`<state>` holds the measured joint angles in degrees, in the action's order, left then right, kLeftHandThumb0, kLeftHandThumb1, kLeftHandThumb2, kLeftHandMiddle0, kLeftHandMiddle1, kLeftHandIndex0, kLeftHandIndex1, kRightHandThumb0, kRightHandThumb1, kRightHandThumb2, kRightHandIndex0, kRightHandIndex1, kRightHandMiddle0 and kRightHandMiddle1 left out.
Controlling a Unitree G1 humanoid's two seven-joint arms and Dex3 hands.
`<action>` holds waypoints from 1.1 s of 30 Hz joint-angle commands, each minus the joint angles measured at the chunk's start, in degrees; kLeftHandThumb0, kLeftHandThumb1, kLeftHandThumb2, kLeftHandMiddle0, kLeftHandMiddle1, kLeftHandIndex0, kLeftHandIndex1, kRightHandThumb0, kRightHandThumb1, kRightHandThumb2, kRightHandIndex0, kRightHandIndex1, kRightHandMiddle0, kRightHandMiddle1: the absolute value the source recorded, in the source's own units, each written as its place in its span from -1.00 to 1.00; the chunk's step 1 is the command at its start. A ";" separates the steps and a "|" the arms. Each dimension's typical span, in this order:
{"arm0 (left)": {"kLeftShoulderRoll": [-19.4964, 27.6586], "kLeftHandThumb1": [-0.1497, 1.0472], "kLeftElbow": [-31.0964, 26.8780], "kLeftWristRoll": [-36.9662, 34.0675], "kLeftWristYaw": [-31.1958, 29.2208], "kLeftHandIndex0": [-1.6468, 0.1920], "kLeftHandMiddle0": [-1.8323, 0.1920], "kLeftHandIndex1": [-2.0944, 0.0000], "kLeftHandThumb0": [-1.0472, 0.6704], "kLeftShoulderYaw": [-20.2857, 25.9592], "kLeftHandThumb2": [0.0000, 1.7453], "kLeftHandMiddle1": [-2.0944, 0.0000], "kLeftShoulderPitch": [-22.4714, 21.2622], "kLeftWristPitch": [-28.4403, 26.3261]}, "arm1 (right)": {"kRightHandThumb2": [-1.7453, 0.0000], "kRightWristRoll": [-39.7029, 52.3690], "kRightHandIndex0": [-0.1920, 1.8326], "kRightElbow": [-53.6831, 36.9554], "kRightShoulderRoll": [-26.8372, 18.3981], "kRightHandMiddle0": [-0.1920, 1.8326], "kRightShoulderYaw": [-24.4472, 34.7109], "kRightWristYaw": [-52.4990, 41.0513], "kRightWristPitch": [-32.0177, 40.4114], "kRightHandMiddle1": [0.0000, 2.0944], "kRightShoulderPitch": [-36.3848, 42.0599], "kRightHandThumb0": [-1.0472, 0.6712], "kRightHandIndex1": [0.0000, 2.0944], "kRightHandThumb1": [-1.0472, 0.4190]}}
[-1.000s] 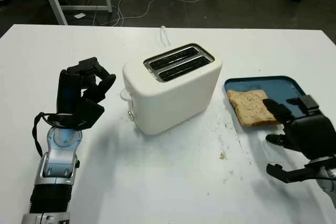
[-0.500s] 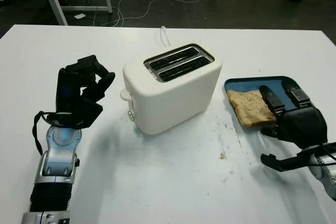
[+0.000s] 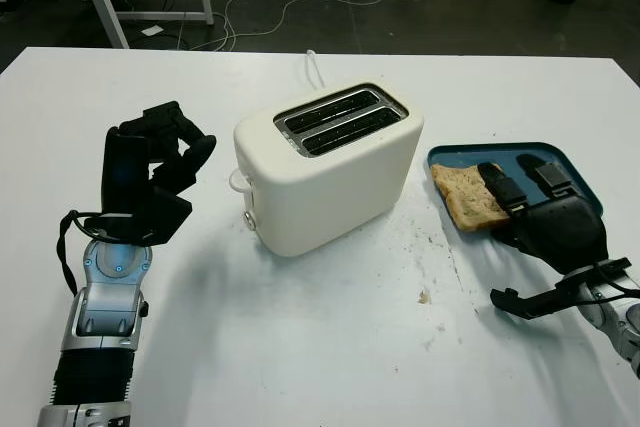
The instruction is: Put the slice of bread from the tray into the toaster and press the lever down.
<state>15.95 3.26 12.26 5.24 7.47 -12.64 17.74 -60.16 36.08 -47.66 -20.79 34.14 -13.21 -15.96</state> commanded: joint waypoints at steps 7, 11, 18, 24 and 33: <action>0.74 0.79 -1.34 0.43 0.04 -0.38 -0.47 -0.42 -0.74 0.38 -0.52 -0.54 0.67 1.22 | 0.38 -1.30 0.37 0.29 -1.90 -0.65 -5.16 -1.99 -2.64 0.66 -1.15 -0.47 0.67 -0.83; 0.62 0.79 -1.49 0.53 0.08 -0.37 -0.47 -0.43 -0.74 0.38 -0.52 -0.54 0.68 1.18 | 0.21 0.11 0.72 -1.41 -2.21 0.21 -5.28 -5.12 -2.34 0.67 -0.85 -0.53 0.67 -0.83; 0.37 0.79 -0.52 0.11 0.05 -0.38 -0.47 -0.42 -0.73 0.31 -0.55 -0.54 0.48 2.32 | 0.13 0.89 0.74 -2.55 -3.01 0.72 -4.55 -4.44 -3.68 0.67 -0.46 -0.48 0.67 -0.83; 0.15 0.79 -0.50 -0.37 -0.24 -0.38 -0.47 -0.42 -0.73 0.26 -0.56 -0.53 0.55 2.29 | 0.13 2.46 0.74 -3.81 -3.94 0.74 -2.51 -4.02 -4.56 0.67 -1.22 -0.43 0.67 -0.83; 0.24 0.79 -0.57 0.35 0.03 -0.38 -0.47 -0.41 -0.74 0.08 -0.56 -0.52 0.55 2.00 | 0.22 13.39 0.74 -6.53 -4.32 -0.72 5.37 -7.73 -12.58 0.67 -3.03 -0.42 0.67 -0.83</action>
<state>15.94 2.30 12.39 5.22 7.74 -12.56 19.23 -49.22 30.57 -51.29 -16.89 26.97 -24.01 -17.52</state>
